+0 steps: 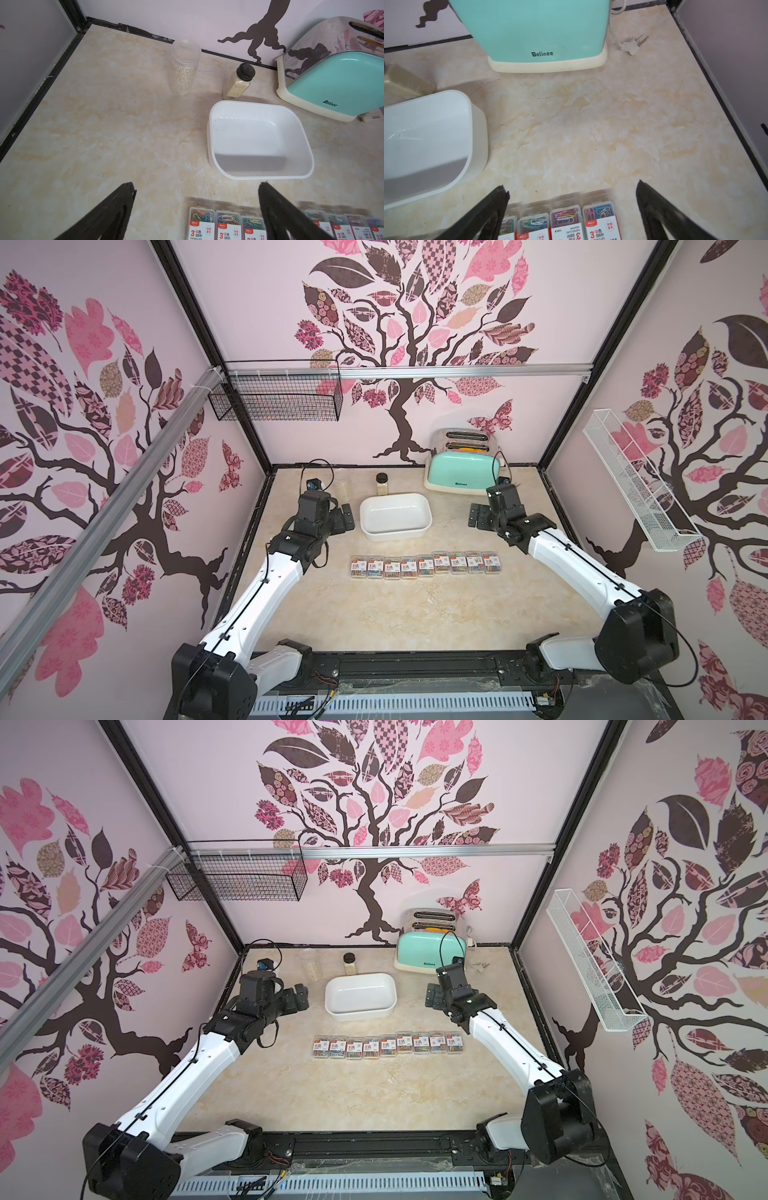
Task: Take the paper clips out of the storage box
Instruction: Reset both arms
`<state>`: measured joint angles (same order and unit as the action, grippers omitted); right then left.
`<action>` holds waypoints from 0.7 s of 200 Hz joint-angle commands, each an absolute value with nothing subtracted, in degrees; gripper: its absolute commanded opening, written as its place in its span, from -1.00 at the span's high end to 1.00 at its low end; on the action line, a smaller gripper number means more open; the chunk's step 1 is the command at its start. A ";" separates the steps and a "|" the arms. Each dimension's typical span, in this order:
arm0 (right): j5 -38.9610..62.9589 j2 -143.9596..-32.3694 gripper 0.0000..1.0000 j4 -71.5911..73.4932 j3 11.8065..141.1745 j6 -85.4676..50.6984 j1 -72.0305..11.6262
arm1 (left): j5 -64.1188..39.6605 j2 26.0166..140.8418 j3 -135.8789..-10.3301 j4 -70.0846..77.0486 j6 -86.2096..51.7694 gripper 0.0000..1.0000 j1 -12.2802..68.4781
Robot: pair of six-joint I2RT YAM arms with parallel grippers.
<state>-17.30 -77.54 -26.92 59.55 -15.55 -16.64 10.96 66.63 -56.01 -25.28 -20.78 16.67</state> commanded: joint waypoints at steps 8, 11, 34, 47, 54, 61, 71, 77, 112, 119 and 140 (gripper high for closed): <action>-12.55 -77.64 -0.99 -17.31 58.15 -17.43 -8.90 | 9.63 65.92 -52.94 -17.64 -18.38 -0.96 14.31; -12.81 -77.96 -0.99 -17.05 58.22 -17.16 -8.35 | 9.22 65.94 -52.63 -17.23 -18.29 -0.96 14.02; -11.27 -80.35 -0.99 -13.97 58.47 -12.87 -4.09 | 5.88 65.59 -50.34 -15.06 -18.90 -0.96 11.34; -13.27 -80.47 -0.99 -10.46 56.67 -10.59 -2.49 | 4.93 64.94 -48.96 -14.38 -18.69 -0.96 10.31; -13.74 -79.98 -0.99 -6.64 54.42 -9.59 -1.49 | 4.93 64.42 -47.94 -13.77 -18.36 -0.96 10.00; -14.23 -79.52 -0.99 -2.83 51.78 -8.39 -0.67 | 5.02 63.94 -47.02 -13.00 -17.99 -0.96 9.79; -16.43 -78.99 -0.99 2.85 48.65 -5.92 -0.31 | 5.11 63.61 -45.92 -12.19 -17.41 -0.96 9.44; -17.18 -79.01 -0.99 5.83 46.66 -4.83 -0.17 | 5.14 63.62 -45.57 -12.03 -17.15 -0.96 9.06; -16.52 -82.47 -0.99 9.44 42.65 -4.34 0.18 | 4.94 63.42 -42.49 -8.79 -16.20 -0.96 6.43; -16.52 -83.03 -0.99 12.47 40.75 -4.38 0.18 | 4.97 63.50 -42.08 -8.02 -15.88 -0.96 6.18; -16.79 -84.01 -0.99 22.20 35.05 -4.81 0.18 | 5.06 64.03 -41.29 -6.44 -15.60 -0.96 5.62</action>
<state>-15.68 -82.17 9.80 39.16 -5.50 -0.08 5.69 64.42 -42.04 -10.70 -17.15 6.20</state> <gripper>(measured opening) 0.994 0.980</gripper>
